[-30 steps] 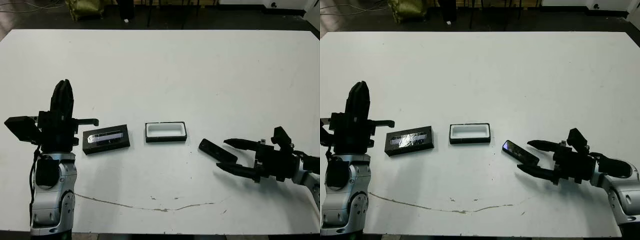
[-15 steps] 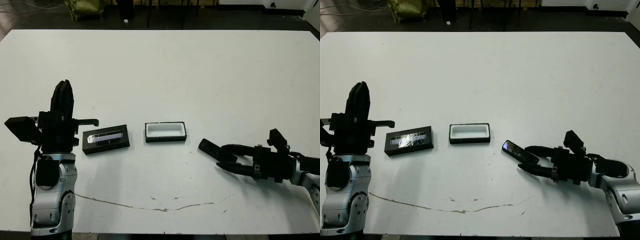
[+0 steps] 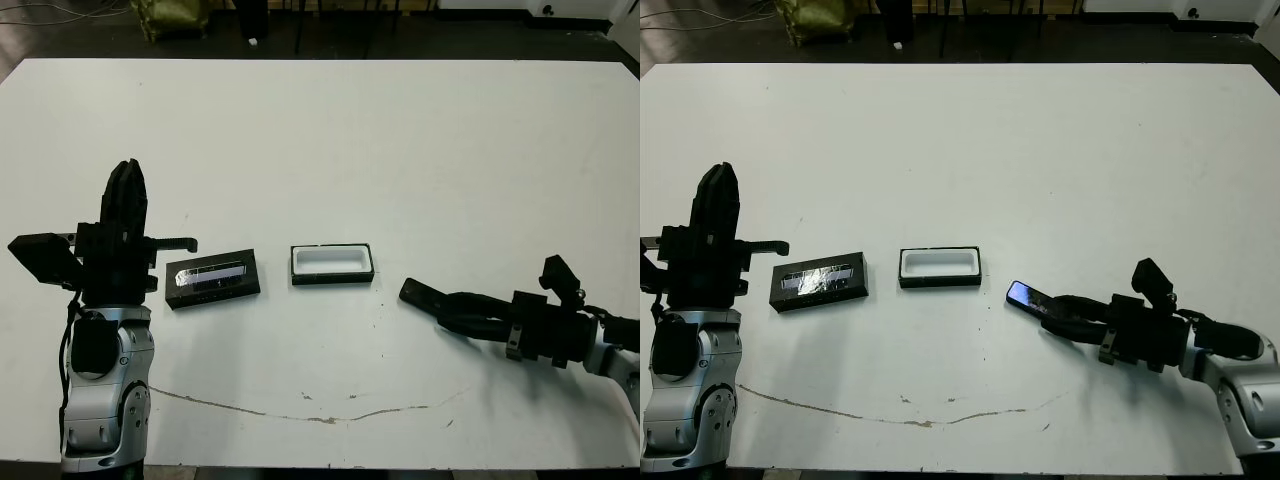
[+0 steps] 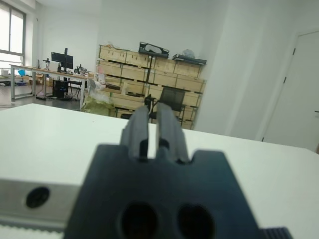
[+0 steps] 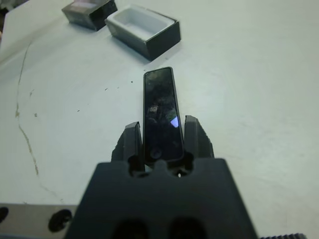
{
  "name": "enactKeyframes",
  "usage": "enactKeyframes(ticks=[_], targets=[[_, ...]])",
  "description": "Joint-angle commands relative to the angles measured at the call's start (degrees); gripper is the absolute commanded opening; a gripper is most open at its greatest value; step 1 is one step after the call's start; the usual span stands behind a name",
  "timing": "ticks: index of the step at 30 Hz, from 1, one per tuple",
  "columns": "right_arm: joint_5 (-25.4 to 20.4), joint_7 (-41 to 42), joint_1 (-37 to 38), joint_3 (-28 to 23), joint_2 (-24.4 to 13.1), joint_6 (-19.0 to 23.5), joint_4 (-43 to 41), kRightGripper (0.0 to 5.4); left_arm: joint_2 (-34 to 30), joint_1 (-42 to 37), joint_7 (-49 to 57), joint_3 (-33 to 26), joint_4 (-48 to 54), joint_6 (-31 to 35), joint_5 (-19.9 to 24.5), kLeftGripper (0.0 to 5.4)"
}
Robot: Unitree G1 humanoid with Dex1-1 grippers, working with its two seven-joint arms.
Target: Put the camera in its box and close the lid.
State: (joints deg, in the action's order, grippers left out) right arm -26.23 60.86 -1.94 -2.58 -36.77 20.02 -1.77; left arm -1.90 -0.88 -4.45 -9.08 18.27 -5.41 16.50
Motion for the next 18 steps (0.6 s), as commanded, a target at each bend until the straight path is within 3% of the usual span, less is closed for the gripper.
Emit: enactKeyframes(ticks=[1, 4, 8, 9, 15, 18], targets=[[0.24, -0.17, -0.17, -1.08, 0.23, -2.35, -0.06, 0.41, 0.15, 0.95, 0.34, -0.09, -0.39, 0.85, -0.18, 0.0], [2.7, -0.8, -2.24, -1.66, -1.11, -6.29, -0.16, 0.41, 0.13, 0.96, 0.37, -0.04, -0.57, 0.59, -0.51, 0.0], [0.53, -4.97, -6.37, -3.53, -3.41, 3.38, -5.02, 0.41, 0.18, 0.85, 0.18, -0.02, -0.92, 0.41, -0.39, 0.0], [0.6, -4.36, -8.69, -3.2, -3.87, 4.12, -3.41, 0.41, 0.19, 0.85, 0.24, 0.01, -0.87, 0.57, -0.39, 0.0], [3.52, 6.66, -26.84, 1.95, -0.12, -3.45, 21.97, 0.4, 0.28, 0.96, 0.14, 0.1, -1.3, 0.13, -0.53, 0.0], [4.2, 10.94, -34.13, 4.08, 2.21, -3.56, 28.67, 0.4, 0.23, 1.06, 0.35, 0.14, -1.17, 0.27, -0.84, 0.0]])
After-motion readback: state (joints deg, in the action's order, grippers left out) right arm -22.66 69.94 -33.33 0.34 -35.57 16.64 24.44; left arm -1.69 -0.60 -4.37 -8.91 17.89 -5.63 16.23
